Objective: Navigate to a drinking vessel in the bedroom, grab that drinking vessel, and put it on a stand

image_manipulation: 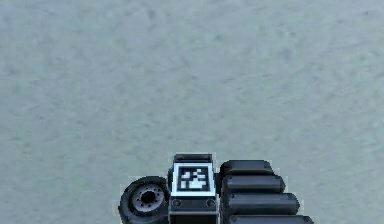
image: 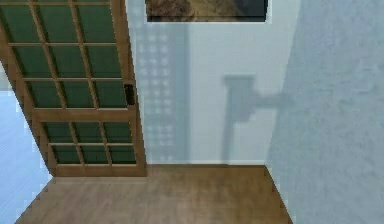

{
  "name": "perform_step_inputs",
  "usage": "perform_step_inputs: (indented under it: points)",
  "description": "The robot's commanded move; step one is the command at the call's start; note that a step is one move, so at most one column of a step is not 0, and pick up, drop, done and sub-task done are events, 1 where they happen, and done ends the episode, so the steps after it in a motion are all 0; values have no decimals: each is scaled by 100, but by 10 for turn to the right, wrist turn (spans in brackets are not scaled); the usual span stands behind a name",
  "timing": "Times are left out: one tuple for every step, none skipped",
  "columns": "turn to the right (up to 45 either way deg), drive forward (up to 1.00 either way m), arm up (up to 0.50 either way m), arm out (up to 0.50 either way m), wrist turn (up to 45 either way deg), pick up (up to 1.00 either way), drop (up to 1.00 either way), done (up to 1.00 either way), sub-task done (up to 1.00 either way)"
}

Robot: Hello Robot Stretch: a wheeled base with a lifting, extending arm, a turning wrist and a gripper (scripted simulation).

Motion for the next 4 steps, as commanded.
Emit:
perform_step_inputs:
  points:
    - [-450,0,0,0,0,0,0,0,0]
    - [0,30,0,0,0,0,0,0,0]
    - [360,0,0,0,0,0,0,0,0]
    - [0,10,0,0,0,0,0,0,0]
